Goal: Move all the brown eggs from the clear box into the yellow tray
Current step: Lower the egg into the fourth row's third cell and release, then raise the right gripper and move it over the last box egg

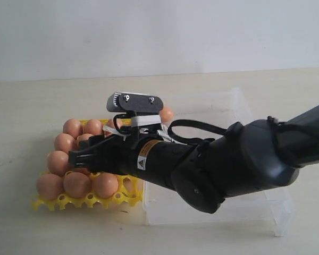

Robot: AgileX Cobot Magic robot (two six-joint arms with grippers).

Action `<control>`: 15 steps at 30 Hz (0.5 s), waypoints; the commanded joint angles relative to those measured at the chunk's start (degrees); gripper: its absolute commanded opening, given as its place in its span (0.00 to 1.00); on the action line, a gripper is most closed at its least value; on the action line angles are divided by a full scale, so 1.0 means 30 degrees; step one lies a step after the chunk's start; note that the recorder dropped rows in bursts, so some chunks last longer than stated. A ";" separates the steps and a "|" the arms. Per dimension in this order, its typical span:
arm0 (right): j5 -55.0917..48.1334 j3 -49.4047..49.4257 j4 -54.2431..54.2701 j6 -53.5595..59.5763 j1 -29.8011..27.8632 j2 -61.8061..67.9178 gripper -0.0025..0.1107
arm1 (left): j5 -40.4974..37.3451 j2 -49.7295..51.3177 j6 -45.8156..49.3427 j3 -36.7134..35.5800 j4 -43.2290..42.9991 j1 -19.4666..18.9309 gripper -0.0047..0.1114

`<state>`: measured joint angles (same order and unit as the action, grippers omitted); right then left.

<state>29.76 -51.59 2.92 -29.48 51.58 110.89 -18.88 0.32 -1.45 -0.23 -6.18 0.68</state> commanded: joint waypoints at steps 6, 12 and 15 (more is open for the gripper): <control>-0.5272 -0.0257 0.1068 0.5810 -0.1265 -0.4888 0.32 | 0.0193 -0.0107 -0.0083 0.0077 0.0054 -0.0025 0.04; -1.0687 -0.1863 0.0327 0.6402 -0.4381 -0.6193 0.02 | 0.0193 -0.0107 -0.0083 0.0077 0.0054 -0.0025 0.04; -1.3693 -0.3378 -0.0179 0.6353 -0.5972 -0.5847 0.02 | 0.0193 -0.0107 -0.0083 0.0077 0.0054 -0.0025 0.04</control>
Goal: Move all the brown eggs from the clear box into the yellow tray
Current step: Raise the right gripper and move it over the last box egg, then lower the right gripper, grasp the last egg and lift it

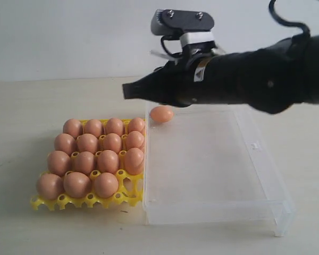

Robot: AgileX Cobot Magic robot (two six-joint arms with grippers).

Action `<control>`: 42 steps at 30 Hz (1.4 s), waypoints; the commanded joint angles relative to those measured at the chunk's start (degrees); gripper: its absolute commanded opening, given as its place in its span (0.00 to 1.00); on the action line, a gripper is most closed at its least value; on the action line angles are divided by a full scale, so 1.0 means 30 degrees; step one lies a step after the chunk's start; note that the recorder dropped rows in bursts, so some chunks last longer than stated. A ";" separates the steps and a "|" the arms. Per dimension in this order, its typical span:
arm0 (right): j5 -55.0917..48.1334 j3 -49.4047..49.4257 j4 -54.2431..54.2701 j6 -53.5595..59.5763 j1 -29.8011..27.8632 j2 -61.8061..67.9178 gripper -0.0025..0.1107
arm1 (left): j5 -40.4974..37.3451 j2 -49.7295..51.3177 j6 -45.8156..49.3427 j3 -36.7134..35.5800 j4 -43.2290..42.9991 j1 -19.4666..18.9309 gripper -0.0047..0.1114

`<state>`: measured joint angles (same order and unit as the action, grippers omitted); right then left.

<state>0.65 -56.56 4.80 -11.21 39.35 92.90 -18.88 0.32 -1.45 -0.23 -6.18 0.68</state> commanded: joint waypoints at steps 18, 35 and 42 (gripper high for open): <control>-1.0015 -0.8859 0.5724 0.1939 -0.4467 0.7158 0.50 | 0.0193 -0.0107 -0.0083 0.0077 0.0054 -0.0025 0.04; -0.6756 -0.9854 0.8025 0.1036 -0.4825 1.1072 0.51 | 0.0193 -0.0107 -0.0083 0.0077 0.0054 -0.0025 0.04; -0.6534 -1.0866 0.9277 0.0989 -0.4825 1.1915 0.51 | 0.0193 -0.0107 -0.0083 0.0077 0.0054 -0.0025 0.04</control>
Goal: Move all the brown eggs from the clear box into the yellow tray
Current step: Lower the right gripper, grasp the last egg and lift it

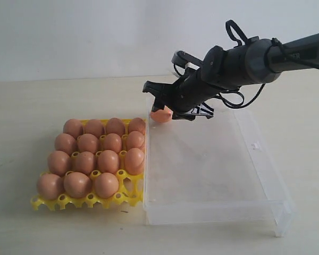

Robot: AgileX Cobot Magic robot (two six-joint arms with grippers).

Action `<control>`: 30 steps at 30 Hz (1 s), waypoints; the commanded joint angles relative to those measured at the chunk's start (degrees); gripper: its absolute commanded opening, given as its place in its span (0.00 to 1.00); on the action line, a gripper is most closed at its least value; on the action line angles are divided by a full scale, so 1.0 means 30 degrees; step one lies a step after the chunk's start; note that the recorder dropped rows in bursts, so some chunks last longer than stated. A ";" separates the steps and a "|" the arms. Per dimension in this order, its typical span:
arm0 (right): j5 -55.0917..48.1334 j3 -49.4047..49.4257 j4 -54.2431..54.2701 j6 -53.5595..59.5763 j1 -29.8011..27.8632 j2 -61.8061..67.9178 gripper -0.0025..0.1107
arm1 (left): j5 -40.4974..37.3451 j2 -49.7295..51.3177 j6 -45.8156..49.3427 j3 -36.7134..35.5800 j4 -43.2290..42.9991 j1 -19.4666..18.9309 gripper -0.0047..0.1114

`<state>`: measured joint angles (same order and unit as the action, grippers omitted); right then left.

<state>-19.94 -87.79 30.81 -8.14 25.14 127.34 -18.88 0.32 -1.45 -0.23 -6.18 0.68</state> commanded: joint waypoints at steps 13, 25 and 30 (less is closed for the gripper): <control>0.1114 -0.0486 0.0566 -0.0357 -0.0185 0.0921 0.51 | 0.0193 -0.0107 -0.0083 0.0077 0.0054 -0.0025 0.04; 0.2267 -0.0486 0.0700 -0.0319 -0.0302 0.1412 0.51 | 0.0193 -0.0107 -0.0083 0.0077 0.0054 -0.0025 0.04; 0.2345 -0.0486 0.0700 -0.0319 -0.0302 0.1662 0.51 | 0.0193 -0.0107 -0.0083 0.0077 0.0054 -0.0025 0.04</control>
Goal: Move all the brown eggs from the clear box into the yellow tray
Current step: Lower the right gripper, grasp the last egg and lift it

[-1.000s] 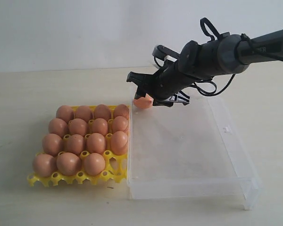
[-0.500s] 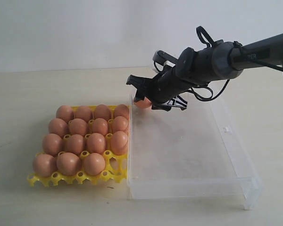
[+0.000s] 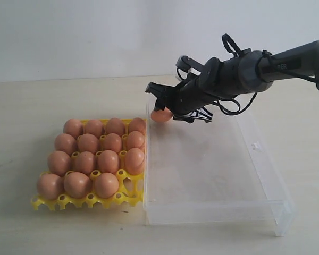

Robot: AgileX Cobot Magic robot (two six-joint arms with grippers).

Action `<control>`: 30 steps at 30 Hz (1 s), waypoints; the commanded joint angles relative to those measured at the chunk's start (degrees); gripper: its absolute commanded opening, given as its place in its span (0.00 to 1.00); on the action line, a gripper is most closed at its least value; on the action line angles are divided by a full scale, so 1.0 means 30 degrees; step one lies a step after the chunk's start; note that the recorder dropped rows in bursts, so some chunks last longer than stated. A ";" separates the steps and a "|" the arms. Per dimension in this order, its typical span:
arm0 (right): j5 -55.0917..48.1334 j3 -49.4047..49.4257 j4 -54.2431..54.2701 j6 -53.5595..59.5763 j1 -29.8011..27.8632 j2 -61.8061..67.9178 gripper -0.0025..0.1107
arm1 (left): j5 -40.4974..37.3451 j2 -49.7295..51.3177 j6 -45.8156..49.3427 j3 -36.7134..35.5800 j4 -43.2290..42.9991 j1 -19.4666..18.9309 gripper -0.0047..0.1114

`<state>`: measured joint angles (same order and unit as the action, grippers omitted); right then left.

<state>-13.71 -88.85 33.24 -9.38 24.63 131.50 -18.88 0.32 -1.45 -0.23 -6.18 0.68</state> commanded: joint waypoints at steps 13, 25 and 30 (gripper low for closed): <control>0.0583 -0.0249 0.0252 0.0093 -0.0131 0.0790 0.49 | 0.0193 -0.0107 -0.0083 0.0077 0.0054 -0.0025 0.04; 0.1472 -0.0249 -0.0662 0.0585 -0.0131 0.0790 0.02 | 0.0193 -0.0107 -0.0083 0.0077 0.0054 -0.0025 0.04; 0.1316 -0.0213 -0.1161 0.2583 -0.0093 -0.0218 0.02 | 0.0193 -0.0107 -0.0083 0.0077 0.0054 -0.0025 0.04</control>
<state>-10.06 -89.56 31.36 -4.47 24.63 132.94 -18.88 0.32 -1.45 -0.23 -6.18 0.68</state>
